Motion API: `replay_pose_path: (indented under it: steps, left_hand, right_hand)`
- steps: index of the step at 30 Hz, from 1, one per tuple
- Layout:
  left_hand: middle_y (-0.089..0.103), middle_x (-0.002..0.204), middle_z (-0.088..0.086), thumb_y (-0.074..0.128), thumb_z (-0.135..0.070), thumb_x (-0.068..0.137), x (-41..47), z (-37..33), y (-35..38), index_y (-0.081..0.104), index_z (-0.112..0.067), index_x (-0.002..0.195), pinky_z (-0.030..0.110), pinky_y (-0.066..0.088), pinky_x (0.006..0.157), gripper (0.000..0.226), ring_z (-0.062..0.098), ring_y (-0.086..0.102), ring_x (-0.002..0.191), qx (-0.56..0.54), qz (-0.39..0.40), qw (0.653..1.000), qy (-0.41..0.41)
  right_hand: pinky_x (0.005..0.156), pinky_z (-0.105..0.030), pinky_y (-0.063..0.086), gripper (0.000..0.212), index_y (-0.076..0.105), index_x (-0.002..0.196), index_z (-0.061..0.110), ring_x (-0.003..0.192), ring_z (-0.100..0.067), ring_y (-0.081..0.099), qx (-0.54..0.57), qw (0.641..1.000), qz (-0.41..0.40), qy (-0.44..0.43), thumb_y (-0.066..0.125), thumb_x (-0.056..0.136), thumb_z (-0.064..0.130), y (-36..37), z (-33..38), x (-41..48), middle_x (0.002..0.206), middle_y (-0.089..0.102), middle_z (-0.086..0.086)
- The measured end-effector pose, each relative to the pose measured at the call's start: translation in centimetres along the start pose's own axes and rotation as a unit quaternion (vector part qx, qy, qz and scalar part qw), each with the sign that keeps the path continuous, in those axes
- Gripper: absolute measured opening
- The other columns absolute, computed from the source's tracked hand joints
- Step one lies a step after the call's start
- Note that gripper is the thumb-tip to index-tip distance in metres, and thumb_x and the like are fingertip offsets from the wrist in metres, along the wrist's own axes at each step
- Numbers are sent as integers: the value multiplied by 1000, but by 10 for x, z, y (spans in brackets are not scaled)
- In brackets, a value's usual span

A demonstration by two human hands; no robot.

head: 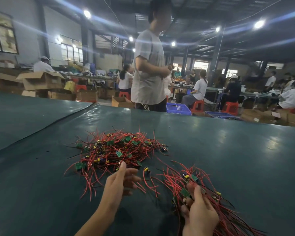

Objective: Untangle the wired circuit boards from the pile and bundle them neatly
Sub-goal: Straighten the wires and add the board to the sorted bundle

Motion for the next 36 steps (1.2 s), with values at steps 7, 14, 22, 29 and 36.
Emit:
replay_pose_path:
  steps: [7, 14, 22, 29, 36]
  left_hand:
    - [52, 136, -2, 65, -35, 85, 17, -3, -46, 65, -26, 114, 42, 36, 103, 31, 23, 44, 126, 542, -148, 801, 206]
    - [19, 156, 11, 55, -46, 86, 32, 6, -88, 41, -32, 139, 48, 30, 107, 56, 34, 33, 135, 621, -187, 758, 66]
    - [66, 99, 9, 54, -13, 89, 39, 2, -118, 69, -13, 105, 39, 51, 76, 21, 28, 63, 85, 566, -199, 798, 60]
    - [68, 71, -8, 65, -5, 84, 27, -12, -85, 73, -14, 88, 24, 51, 60, 12, 3, 62, 59, 436, -180, 863, 179]
    - [64, 61, -10, 70, -4, 81, 13, -20, -47, 70, -24, 81, 8, 40, 47, 21, 3, 57, 53, 280, -136, 917, 248]
  right_hand:
    - [32, -18, 40, 39, 61, 123, 1, 54, -5, 66, 7, 1000, 26, -16, 71, 85, 10, 3, 1, -9, 84, 72, -7]
    - [31, -20, 40, 48, 54, 133, 11, 69, -18, 66, -2, 994, 107, -18, 66, 88, 4, 13, -5, -16, 122, 65, -8]
    - [32, -21, 41, 49, 53, 135, 19, 67, -17, 67, -12, 994, 107, 11, 64, 90, 5, 11, -11, -12, 116, 67, -3]
    - [32, -22, 42, 41, 59, 126, 22, 57, -12, 67, -25, 993, 110, 22, 66, 89, 6, 13, -11, -13, 112, 67, 0]
    - [31, -22, 42, 23, 68, 106, 20, 52, -13, 66, -40, 990, 132, 37, 63, 90, 3, 15, -9, -17, 100, 73, 2]
Point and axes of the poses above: each hand's wrist, its own x-axis towards the middle knuckle, its own y-axis out of the palm, z = x × y, the point moved 5 cm from there along x, towards the middle knuckle
